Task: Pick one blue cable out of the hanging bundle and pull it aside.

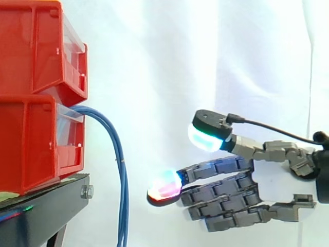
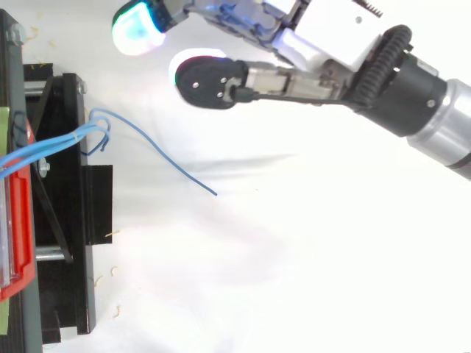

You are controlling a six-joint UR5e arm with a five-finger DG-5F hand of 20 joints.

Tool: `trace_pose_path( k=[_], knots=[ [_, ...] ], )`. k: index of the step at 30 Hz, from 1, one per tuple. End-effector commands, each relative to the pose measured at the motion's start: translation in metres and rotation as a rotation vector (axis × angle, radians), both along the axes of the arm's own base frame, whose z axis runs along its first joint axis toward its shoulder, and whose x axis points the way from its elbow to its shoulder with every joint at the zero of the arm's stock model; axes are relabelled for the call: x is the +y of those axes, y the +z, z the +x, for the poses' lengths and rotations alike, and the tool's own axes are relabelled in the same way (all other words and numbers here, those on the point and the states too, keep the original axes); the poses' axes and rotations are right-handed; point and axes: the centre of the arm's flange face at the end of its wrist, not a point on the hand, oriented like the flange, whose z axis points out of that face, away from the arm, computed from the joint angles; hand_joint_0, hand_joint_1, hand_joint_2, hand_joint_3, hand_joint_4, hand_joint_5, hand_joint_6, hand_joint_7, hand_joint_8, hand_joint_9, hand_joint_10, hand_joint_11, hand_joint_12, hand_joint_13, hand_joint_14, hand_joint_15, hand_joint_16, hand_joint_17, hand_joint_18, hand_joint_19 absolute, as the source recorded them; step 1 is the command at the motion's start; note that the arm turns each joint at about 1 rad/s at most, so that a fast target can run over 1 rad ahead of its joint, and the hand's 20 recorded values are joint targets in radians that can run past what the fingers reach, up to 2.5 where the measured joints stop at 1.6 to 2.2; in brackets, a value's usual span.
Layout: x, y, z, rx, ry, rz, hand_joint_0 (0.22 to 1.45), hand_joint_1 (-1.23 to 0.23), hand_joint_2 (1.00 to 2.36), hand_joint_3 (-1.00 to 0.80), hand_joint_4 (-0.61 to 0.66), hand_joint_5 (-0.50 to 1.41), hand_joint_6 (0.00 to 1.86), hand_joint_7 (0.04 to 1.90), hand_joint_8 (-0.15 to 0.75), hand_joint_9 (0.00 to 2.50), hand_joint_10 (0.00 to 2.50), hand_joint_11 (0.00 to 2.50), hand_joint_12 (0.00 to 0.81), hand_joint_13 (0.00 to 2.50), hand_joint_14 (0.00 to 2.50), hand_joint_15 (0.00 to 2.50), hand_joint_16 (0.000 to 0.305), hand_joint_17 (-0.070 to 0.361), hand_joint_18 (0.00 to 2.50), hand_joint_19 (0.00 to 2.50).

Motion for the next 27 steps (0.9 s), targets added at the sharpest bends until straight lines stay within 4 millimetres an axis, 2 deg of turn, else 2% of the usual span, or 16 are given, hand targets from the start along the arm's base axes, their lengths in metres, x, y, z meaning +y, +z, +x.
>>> trace_pose_path(
  k=[1,5,9,10,11,12,13,14,16,18,21,27],
  knots=[
    [0.004,-0.007,0.020,-0.008,0.017,0.000,0.43,-0.49,1.00,-0.50,0.18,-0.25,0.50,0.60,0.234,0.13,0.00,0.00,0.379,0.00,0.00,0.06,0.070,0.158,0.00,0.02],
    [0.012,-0.013,0.036,-0.024,0.052,-0.008,0.43,-0.48,1.00,-0.50,0.18,-0.25,0.50,0.62,0.237,0.13,0.00,0.00,0.380,0.00,0.00,0.06,0.070,0.158,0.00,0.04],
    [0.020,-0.010,0.044,-0.033,0.074,-0.036,0.43,-0.48,1.00,-0.50,0.19,-0.24,0.50,0.63,0.239,0.14,0.00,0.00,0.379,0.00,0.00,0.06,0.070,0.158,0.00,0.04],
    [0.030,-0.007,0.048,-0.053,0.081,-0.071,0.44,-0.48,1.00,-0.50,0.20,-0.24,0.50,0.63,0.239,0.14,0.00,0.00,0.379,0.00,0.00,0.06,0.070,0.158,0.00,0.04],
    [0.031,-0.007,0.049,-0.058,0.080,-0.071,0.43,-0.48,1.00,-0.50,0.20,-0.24,0.50,0.64,0.239,0.14,0.00,0.00,0.380,0.00,0.00,0.07,0.070,0.158,0.00,0.05],
    [0.036,-0.017,0.050,-0.052,0.087,-0.069,0.43,-0.49,1.00,-0.50,0.20,-0.24,0.50,0.64,0.242,0.15,0.00,0.00,0.380,0.00,0.00,0.06,0.070,0.157,0.00,0.05],
    [0.037,-0.018,0.050,-0.058,0.089,-0.064,0.44,-0.48,1.00,-0.50,0.20,-0.24,0.50,0.64,0.242,0.15,0.00,0.00,0.380,0.00,0.00,0.07,0.070,0.157,0.00,0.05],
    [0.040,-0.033,0.052,-0.047,0.092,-0.058,0.44,-0.49,1.00,-0.50,0.20,-0.24,0.50,0.64,0.243,0.15,0.00,0.00,0.380,0.00,0.00,0.07,0.070,0.157,0.00,0.05],
    [0.043,-0.035,0.060,-0.068,0.096,-0.039,0.44,-0.49,1.00,-0.50,0.20,-0.24,0.50,0.65,0.246,0.16,0.00,0.00,0.380,0.00,0.00,0.08,0.070,0.157,0.00,0.05],
    [0.043,-0.051,0.061,-0.058,0.098,-0.024,0.44,-0.49,1.00,-0.50,0.21,-0.24,0.50,0.66,0.246,0.16,0.00,0.00,0.380,0.00,0.00,0.08,0.069,0.156,0.00,0.05],
    [0.045,-0.055,0.065,-0.064,0.102,-0.004,0.44,-0.49,1.00,-0.50,0.22,-0.23,0.50,0.68,0.252,0.19,0.00,0.00,0.381,0.00,0.00,0.08,0.069,0.155,0.00,0.08],
    [0.048,-0.055,0.066,-0.062,0.121,0.000,0.46,-0.51,1.00,-0.50,0.33,-0.17,0.50,0.85,0.277,0.36,0.00,0.00,0.392,0.11,0.00,0.14,0.066,0.149,0.00,0.19]
  ],
)
